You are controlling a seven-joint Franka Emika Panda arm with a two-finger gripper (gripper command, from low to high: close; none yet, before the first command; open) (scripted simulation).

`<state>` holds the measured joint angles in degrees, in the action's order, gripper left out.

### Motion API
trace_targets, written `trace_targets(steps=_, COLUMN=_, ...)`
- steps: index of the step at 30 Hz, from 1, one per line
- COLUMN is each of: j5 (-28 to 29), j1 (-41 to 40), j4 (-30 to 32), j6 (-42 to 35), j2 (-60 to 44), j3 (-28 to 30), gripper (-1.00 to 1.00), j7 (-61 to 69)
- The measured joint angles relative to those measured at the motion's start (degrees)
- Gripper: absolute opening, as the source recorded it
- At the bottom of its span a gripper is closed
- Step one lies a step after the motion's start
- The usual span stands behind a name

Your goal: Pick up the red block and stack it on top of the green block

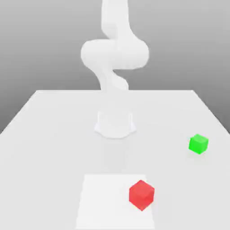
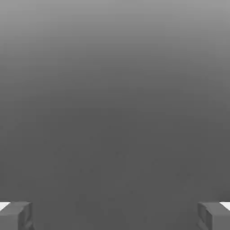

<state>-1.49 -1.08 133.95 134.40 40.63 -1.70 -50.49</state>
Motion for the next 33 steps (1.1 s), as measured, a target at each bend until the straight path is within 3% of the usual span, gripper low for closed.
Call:
trace_targets(steps=10, j5=-2.6, j1=-3.4, j4=8.8, j6=10.8, j2=-20.9, j3=-7.9, gripper=0.00, j7=-21.4)
trace_targets(steps=18, j5=1.0, j1=-4.3, j4=15.8, j6=19.4, j2=-37.7, j3=-12.6, gripper=0.00, j7=-42.3)
trace_targets(steps=22, j5=5.1, j1=-2.7, j4=18.3, j6=24.1, j2=-46.2, j3=-11.4, gripper=0.00, j7=-52.7)
trace_targets(steps=27, j5=11.3, j1=1.1, j4=17.1, j6=32.5, j2=-56.7, j3=-6.4, gripper=0.00, j7=-58.2)
trace_targets(steps=28, j5=11.8, j1=1.6, j4=17.0, j6=33.4, j2=-57.8, j3=-5.8, gripper=-1.00, j7=-58.6)
trace_targets(steps=33, j5=11.9, j1=1.6, j4=17.0, j6=33.5, j2=-57.8, j3=-5.8, gripper=-1.00, j7=-58.7)
